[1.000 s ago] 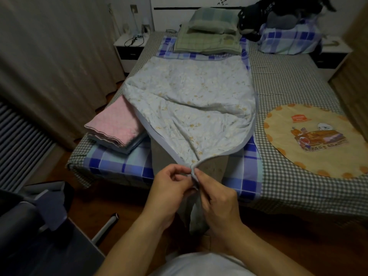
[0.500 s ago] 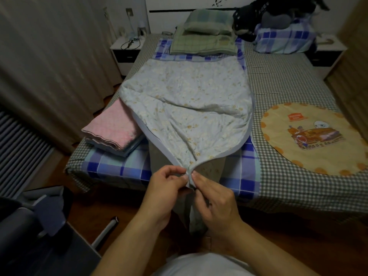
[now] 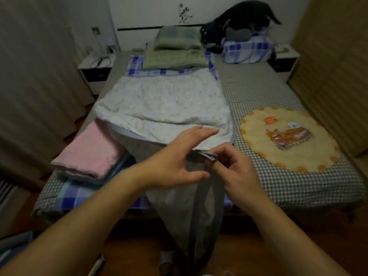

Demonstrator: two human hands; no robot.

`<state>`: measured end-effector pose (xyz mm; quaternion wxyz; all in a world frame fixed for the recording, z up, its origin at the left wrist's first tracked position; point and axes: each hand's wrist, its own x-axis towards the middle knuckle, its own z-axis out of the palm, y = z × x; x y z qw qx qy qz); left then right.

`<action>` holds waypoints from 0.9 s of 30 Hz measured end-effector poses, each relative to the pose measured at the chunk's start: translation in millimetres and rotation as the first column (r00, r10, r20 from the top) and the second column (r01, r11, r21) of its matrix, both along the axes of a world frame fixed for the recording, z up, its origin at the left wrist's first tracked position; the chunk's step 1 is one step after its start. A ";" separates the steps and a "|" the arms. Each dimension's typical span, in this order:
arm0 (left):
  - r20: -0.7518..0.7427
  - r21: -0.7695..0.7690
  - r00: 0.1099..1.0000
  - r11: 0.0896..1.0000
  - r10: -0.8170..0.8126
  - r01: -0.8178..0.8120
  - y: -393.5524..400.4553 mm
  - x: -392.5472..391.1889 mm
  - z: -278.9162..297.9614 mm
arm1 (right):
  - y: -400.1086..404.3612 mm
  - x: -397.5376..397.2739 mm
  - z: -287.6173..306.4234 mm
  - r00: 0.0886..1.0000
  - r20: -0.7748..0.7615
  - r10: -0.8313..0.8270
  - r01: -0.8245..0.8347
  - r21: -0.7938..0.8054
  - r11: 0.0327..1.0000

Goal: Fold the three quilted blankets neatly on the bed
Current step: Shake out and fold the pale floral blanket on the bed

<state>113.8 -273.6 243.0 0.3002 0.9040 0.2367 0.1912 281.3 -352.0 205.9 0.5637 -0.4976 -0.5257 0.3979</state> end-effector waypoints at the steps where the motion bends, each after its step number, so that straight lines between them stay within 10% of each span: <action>1: -0.048 -0.040 0.992 0.993 -0.113 0.111 18.2 10.9 11.3 | 6.2 3.9 14.9 0.999 0.031 0.011 -0.012 0.018 1.000; 8: -0.238 0.005 0.888 0.914 -0.394 0.406 128.4 71.9 99.9 | 24.5 42.2 123.1 0.916 0.208 -0.342 0.301 0.208 0.931; 17: 0.024 0.272 0.855 0.826 -0.518 0.493 182.1 82.8 167.6 | 52.2 127.1 265.1 0.409 -0.156 -0.899 0.858 0.401 0.321; 27: -0.247 -0.110 0.924 0.956 -0.291 0.272 259.1 60.0 87.3 | 51.8 203.1 332.0 -0.069 -0.303 -0.951 0.926 0.335 -0.174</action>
